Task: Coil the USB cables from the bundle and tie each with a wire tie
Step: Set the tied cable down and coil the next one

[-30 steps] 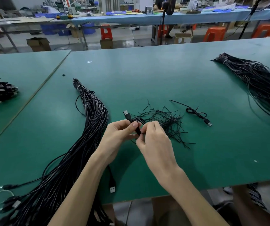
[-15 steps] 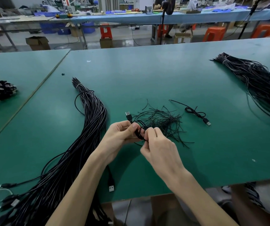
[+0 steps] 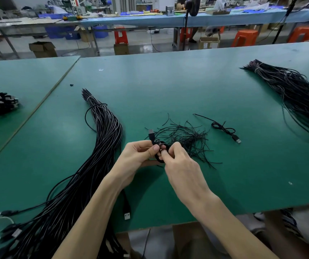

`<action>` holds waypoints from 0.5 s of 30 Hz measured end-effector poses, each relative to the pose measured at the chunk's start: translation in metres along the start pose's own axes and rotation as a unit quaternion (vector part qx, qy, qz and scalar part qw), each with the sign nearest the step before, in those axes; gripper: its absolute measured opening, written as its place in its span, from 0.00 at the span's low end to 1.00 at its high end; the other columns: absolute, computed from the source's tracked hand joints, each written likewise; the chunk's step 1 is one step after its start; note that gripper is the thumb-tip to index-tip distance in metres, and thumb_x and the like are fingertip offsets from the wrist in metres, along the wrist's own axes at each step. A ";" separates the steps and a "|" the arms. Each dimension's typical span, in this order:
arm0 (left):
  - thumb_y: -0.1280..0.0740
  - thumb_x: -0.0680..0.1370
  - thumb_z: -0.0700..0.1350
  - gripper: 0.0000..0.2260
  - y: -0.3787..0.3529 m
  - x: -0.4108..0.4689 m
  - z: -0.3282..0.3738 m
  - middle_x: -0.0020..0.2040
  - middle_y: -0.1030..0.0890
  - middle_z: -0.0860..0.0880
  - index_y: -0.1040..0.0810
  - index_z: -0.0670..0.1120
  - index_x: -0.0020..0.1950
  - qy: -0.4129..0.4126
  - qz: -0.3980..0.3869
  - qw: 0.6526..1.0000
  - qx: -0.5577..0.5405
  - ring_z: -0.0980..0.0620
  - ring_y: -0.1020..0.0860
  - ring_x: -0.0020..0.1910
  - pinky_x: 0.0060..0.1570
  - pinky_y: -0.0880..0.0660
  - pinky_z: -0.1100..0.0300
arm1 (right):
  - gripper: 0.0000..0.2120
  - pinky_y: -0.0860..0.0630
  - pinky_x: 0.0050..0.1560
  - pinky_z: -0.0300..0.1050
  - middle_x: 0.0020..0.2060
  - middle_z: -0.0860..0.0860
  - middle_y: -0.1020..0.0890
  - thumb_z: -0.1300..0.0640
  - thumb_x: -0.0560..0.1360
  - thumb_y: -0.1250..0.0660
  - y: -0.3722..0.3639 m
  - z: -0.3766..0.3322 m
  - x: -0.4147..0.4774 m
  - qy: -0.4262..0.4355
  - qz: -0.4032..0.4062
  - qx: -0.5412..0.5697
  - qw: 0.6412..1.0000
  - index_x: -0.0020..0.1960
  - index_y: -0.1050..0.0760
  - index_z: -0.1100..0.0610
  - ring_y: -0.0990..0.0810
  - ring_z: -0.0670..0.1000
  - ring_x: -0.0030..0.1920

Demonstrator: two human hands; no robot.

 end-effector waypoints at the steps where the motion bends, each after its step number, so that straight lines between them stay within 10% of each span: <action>1: 0.28 0.78 0.44 0.10 0.001 0.000 0.000 0.46 0.16 0.39 0.14 0.39 0.53 0.004 0.000 1.000 -0.006 0.46 0.17 0.47 0.51 0.18 0.53 | 0.18 0.30 0.37 0.41 0.50 0.51 0.31 0.66 0.82 0.36 -0.001 0.000 0.000 0.004 0.002 0.003 1.000 0.71 0.26 0.60 0.31 0.49 0.44; 8: 0.28 0.77 0.44 0.08 0.001 -0.001 0.003 0.47 0.15 0.41 0.14 0.40 0.46 0.014 0.003 0.997 -0.070 0.46 0.16 0.50 0.51 0.18 0.53 | 0.15 0.23 0.40 0.41 0.50 0.48 0.28 0.62 0.83 0.36 0.000 0.009 -0.003 -0.018 0.068 0.155 0.985 0.69 0.24 0.58 0.26 0.46 0.38; 15: 0.29 0.77 0.46 0.08 0.005 -0.001 0.000 0.50 0.14 0.43 0.12 0.43 0.47 0.034 0.017 0.995 -0.092 0.46 0.15 0.51 0.50 0.19 0.57 | 0.19 0.27 0.39 0.29 0.41 0.45 0.17 0.62 0.77 0.26 -0.010 0.039 -0.005 -0.146 0.104 0.410 0.894 0.54 0.33 0.44 0.21 0.41 0.37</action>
Point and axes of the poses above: each hand's wrist, its own x-axis towards the middle knuckle, its own y-axis out of the back of the hand, z = x × y, the point moved 9 cm from there along x, towards the middle knuckle
